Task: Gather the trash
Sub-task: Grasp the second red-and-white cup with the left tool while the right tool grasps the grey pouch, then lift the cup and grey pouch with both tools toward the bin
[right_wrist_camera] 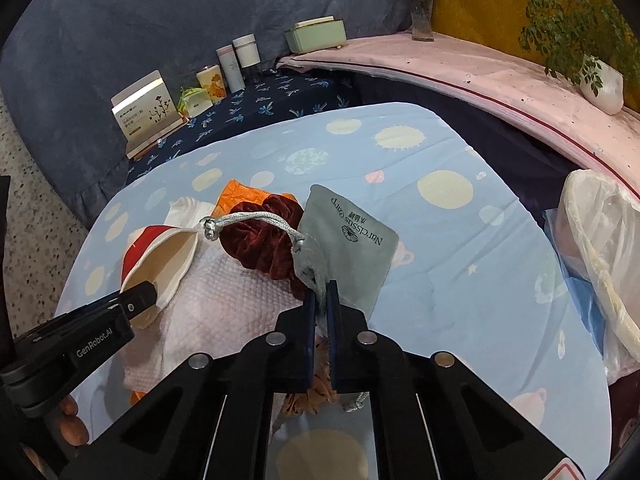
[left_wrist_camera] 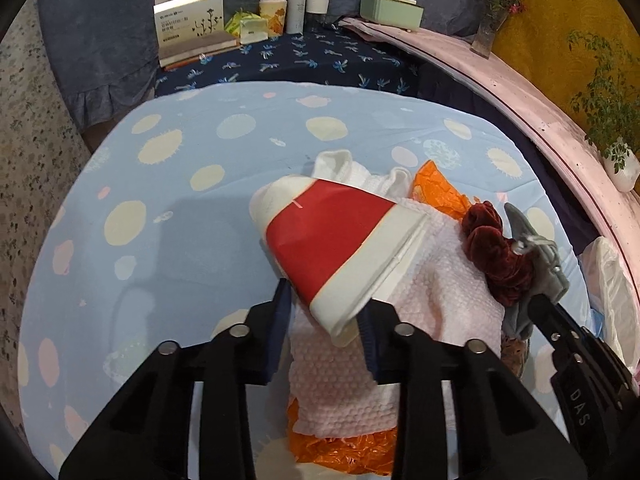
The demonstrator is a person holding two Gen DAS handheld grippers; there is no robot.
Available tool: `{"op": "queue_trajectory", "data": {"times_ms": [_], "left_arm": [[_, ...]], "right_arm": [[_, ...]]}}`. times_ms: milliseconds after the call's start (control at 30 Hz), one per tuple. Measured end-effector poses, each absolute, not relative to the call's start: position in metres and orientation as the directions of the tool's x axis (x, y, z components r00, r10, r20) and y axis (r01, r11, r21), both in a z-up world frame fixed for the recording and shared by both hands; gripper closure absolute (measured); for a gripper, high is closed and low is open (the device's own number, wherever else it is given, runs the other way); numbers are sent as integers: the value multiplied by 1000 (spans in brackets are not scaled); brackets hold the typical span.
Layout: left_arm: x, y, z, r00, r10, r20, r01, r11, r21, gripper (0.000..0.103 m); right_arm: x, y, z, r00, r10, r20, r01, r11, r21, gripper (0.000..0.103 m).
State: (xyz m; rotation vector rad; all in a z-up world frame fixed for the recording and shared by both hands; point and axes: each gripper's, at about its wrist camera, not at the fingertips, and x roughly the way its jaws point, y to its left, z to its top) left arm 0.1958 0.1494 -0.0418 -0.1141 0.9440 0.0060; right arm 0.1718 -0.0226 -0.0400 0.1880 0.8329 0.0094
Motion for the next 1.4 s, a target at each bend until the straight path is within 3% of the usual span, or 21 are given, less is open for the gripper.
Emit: {"op": "queue_trajectory", "data": {"times_ms": [100,733,1400], "left_arm": [[192,153,-34,598,-36,-800,-69,993,-96,98],[147,97,44,704,-116,-700,38,991,-126,98],[114,-56,56,666,-266,-696,295,952,-82,98]], "right_arm": [[166,-29,-31,690,80,-719,74,981,180,99],[109,-73,40,799,58,-599,103,968,230,99],[48,-201,49,824,-99,-558,297,914,275,99]]}}
